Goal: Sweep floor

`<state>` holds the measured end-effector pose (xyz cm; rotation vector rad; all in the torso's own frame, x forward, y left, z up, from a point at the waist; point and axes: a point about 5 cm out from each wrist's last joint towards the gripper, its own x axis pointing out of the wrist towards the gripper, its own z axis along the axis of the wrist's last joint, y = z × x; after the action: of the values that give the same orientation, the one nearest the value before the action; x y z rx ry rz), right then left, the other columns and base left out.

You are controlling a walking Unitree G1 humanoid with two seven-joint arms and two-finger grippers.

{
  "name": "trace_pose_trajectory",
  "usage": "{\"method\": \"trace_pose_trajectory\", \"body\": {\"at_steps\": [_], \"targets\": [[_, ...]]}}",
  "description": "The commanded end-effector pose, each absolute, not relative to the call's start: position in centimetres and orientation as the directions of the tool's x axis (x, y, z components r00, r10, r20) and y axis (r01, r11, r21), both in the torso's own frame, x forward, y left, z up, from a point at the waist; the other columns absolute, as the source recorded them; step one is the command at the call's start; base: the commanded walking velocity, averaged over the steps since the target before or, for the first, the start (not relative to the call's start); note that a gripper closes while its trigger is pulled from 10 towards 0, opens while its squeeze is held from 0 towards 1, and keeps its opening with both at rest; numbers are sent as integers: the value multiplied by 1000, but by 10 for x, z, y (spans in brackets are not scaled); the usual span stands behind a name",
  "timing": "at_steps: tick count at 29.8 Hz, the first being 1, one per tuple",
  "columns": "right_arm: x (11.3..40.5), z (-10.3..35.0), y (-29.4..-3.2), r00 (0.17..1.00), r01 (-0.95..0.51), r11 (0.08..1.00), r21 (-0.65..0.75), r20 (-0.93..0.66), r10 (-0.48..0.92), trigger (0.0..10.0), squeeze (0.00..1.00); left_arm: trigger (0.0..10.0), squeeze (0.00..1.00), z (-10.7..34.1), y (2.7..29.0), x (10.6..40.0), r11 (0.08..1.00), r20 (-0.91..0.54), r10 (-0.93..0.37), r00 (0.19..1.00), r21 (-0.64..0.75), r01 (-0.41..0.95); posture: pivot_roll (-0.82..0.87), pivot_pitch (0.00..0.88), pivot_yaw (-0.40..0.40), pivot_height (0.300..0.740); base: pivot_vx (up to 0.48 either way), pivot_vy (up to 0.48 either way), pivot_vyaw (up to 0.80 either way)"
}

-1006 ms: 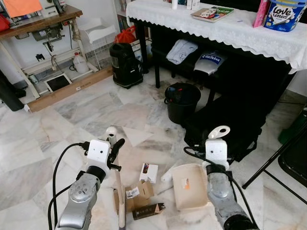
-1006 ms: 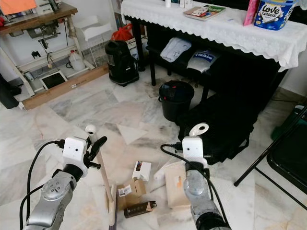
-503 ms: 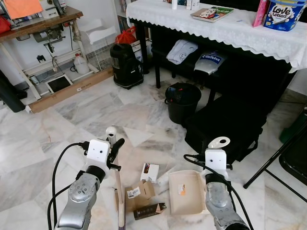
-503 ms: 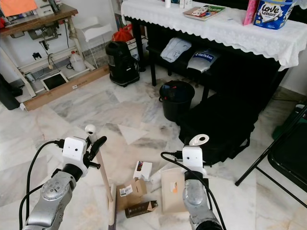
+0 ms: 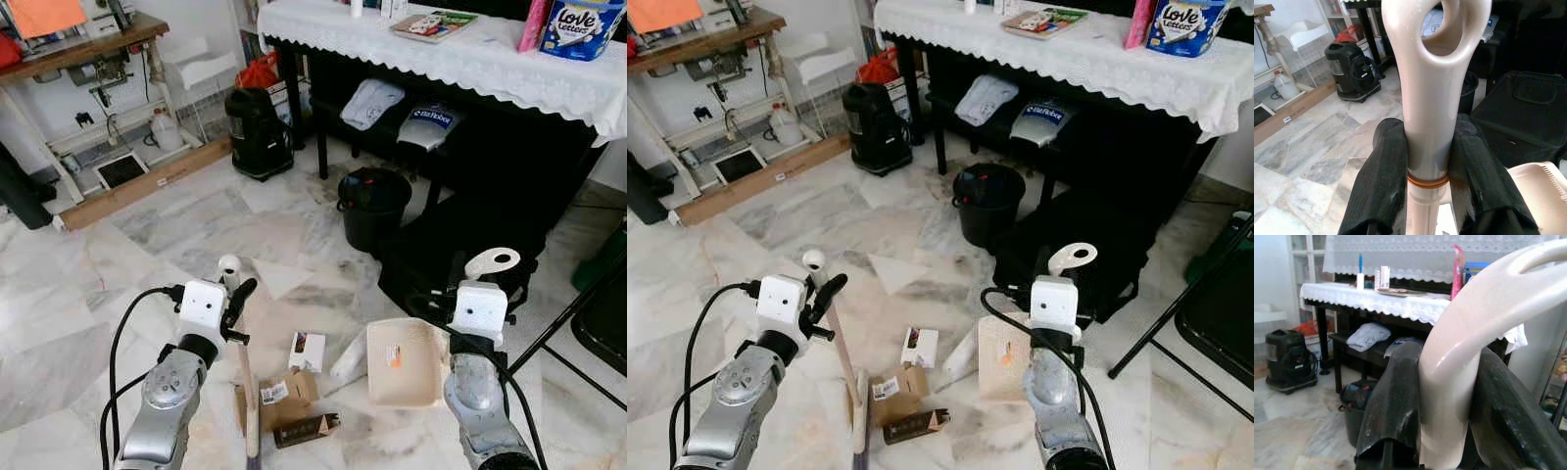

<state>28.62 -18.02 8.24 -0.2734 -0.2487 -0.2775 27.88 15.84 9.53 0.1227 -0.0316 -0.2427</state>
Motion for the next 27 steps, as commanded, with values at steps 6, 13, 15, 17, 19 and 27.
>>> {"method": "trace_pose_trajectory", "body": {"at_steps": [6, 13, 15, 17, 19, 27], "targets": [[277, 70, -184, 936, 343, 908, -241, 167, -309, 10000, 0, 10000, 0, 103, 164, 282, 966, 51, -225, 973, 141, 216, 74, 48, 114, 740, 0, 0, 0], [279, 67, -183, 939, 343, 907, -243, 121, -323, 10000, 0, 10000, 0, 103, 165, 282, 966, 51, -222, 974, 143, 213, 78, 53, 113, 740, 0, 0, 0], [279, 66, -182, 941, 338, 911, -237, 116, -319, 10000, 0, 10000, 0, 103, 164, 283, 967, 51, -222, 974, 142, 213, 79, 54, 112, 740, 0, 0, 0], [280, 62, -180, 945, 326, 916, -234, 99, -311, 10000, 0, 10000, 0, 103, 164, 283, 967, 51, -222, 974, 142, 213, 81, 61, 113, 740, 0, 0, 0], [281, 60, -178, 950, 312, 922, -230, 92, -299, 10000, 0, 10000, 0, 104, 163, 284, 967, 52, -223, 973, 141, 214, 85, 69, 114, 740, 0, 0, 0], [286, 49, -168, 966, 257, 934, -247, 46, -254, 10000, 0, 10000, 0, 104, 165, 282, 967, 50, -218, 975, 145, 209, 94, 81, 114, 740, 0, 0, 0]]}}
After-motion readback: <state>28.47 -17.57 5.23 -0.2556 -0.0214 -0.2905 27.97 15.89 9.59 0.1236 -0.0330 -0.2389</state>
